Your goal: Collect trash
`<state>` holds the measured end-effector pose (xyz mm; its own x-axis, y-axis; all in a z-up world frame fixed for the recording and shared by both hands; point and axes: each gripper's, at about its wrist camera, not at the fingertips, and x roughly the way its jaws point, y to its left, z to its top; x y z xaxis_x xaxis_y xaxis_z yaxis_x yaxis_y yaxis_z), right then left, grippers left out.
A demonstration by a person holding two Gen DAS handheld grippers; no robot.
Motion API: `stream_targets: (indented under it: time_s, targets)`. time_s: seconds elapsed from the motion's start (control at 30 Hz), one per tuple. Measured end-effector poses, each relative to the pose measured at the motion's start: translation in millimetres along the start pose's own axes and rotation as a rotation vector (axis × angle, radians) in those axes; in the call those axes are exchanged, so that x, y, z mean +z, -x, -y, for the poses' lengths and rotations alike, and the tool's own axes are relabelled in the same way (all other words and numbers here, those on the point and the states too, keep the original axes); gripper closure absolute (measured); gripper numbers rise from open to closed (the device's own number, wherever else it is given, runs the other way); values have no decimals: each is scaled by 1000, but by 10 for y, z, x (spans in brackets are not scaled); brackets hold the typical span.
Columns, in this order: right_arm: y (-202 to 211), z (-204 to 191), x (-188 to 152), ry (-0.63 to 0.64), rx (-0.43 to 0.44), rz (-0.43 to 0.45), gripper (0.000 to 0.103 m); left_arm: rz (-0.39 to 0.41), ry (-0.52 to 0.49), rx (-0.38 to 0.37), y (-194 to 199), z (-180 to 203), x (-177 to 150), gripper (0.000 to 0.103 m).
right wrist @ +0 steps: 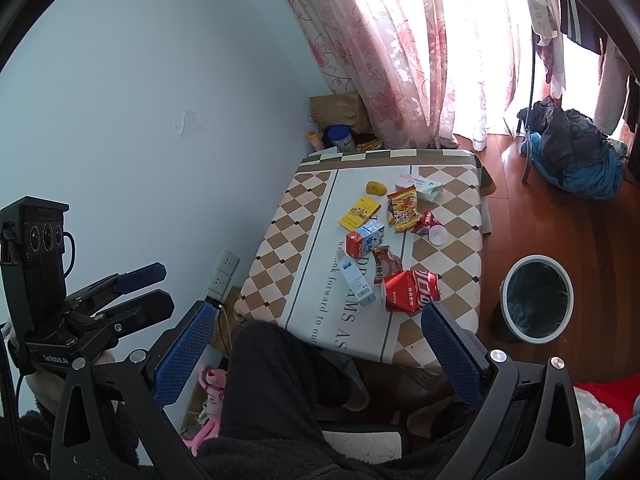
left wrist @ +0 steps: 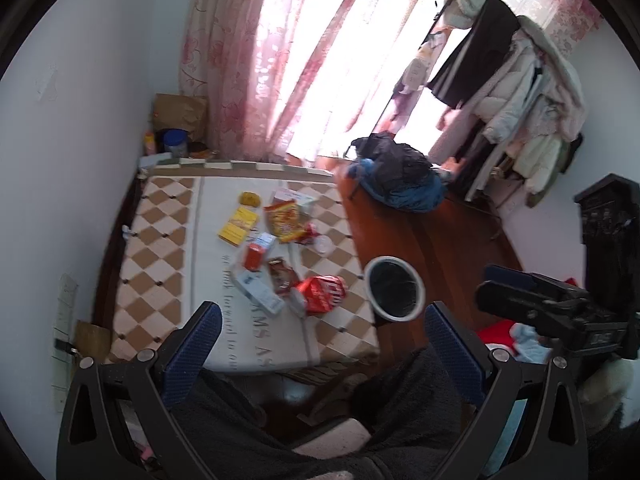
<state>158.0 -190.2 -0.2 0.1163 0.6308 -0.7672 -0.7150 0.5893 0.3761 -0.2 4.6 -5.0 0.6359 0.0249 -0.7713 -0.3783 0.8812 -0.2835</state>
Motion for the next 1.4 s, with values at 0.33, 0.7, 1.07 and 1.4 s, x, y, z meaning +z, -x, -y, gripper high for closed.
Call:
stream_targets:
  time_s: [0.33,0.7,1.07,1.4]
  targets:
    - [-1198,970,-225,-458,-139,-23,0,-115,95,449,-1574,-720,-238,0]
    - [-3052,1794,-516,-838,-222,-199,0,-343,233,527,-2640,-1298,-596,0]
    - [-3617,1819,-390,-693,-376,-339,11,-429,299,400,-3220,-1241,-410,0]
    - [-3399,1847,-539,-408,-459,-462,10,-494,346,232,-3928,-1066,-253,45]
